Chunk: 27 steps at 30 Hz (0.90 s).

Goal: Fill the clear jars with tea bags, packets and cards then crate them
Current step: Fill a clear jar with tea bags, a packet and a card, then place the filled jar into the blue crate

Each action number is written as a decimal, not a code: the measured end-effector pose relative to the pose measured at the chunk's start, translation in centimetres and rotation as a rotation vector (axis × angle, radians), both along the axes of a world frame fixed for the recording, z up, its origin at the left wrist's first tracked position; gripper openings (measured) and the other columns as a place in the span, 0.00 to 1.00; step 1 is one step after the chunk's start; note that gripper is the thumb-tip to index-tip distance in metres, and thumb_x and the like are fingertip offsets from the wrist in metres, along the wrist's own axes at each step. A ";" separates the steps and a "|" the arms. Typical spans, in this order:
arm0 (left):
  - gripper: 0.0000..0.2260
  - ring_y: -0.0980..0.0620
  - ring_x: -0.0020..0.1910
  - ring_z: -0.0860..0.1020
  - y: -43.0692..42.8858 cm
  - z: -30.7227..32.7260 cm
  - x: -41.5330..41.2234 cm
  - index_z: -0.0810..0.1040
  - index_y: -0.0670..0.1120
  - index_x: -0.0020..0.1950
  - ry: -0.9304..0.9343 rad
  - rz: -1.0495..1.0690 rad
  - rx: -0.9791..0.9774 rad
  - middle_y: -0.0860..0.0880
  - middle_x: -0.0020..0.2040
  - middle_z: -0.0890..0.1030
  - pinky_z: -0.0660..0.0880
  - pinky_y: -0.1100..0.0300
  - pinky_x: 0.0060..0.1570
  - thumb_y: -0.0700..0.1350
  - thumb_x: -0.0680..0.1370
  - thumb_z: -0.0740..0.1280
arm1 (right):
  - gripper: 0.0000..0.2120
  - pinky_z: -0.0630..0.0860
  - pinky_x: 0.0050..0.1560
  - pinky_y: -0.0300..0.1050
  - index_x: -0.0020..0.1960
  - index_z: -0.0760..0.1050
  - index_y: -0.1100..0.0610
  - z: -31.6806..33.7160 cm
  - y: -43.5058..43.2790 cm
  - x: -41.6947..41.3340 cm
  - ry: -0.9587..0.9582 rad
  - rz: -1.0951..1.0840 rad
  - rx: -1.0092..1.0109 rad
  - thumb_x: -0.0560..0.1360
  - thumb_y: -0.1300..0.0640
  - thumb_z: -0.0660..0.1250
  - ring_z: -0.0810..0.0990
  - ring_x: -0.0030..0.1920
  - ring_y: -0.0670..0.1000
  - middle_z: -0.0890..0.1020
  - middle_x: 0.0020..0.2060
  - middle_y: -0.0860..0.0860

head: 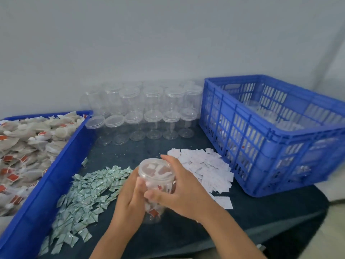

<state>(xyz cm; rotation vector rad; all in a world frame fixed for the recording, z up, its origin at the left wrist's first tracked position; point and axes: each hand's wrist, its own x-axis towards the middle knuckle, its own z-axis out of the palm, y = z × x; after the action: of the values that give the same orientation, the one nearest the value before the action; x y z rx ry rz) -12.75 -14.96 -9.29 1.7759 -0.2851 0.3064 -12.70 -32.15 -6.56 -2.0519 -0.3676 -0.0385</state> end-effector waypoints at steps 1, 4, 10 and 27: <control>0.24 0.58 0.55 0.85 -0.9 1.0 0.3 0.80 0.67 0.62 -0.003 -0.003 -0.030 0.57 0.56 0.86 0.79 0.69 0.49 0.75 0.79 0.52 | 0.49 0.77 0.67 0.43 0.79 0.61 0.35 1.6 -1.1 0.0 -0.053 -0.019 -0.064 0.63 0.21 0.74 0.77 0.66 0.36 0.79 0.65 0.33; 0.21 0.61 0.58 0.82 -4.6 5.5 1.9 0.79 0.71 0.61 -0.052 -0.045 -0.043 0.60 0.57 0.85 0.75 0.74 0.51 0.73 0.81 0.49 | 0.47 0.79 0.63 0.43 0.77 0.64 0.35 6.4 -5.0 0.4 -0.168 -0.099 -0.138 0.64 0.23 0.75 0.78 0.64 0.35 0.80 0.62 0.34; 0.20 0.57 0.39 0.79 -13.8 14.4 8.6 0.81 0.55 0.51 -0.332 -0.085 0.055 0.56 0.41 0.80 0.76 0.55 0.39 0.63 0.86 0.54 | 0.50 0.71 0.56 0.30 0.79 0.65 0.39 14.9 -13.5 3.2 -0.290 -0.443 -0.141 0.60 0.26 0.73 0.79 0.58 0.35 0.79 0.63 0.35; 0.17 0.52 0.31 0.61 -29.4 10.6 13.6 0.58 0.48 0.27 -0.421 -0.399 0.292 0.54 0.24 0.61 0.67 0.51 0.62 0.44 0.76 0.56 | 0.34 0.72 0.29 0.43 0.62 0.65 0.59 18.4 -31.3 26.6 0.161 -0.800 -0.767 0.69 0.49 0.82 0.85 0.31 0.53 0.79 0.45 0.53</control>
<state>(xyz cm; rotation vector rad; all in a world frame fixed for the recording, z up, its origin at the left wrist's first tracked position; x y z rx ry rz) 0.83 -44.39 1.34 1.8767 -1.0139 0.3615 13.86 -63.50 11.86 -2.8074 0.6595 -0.2458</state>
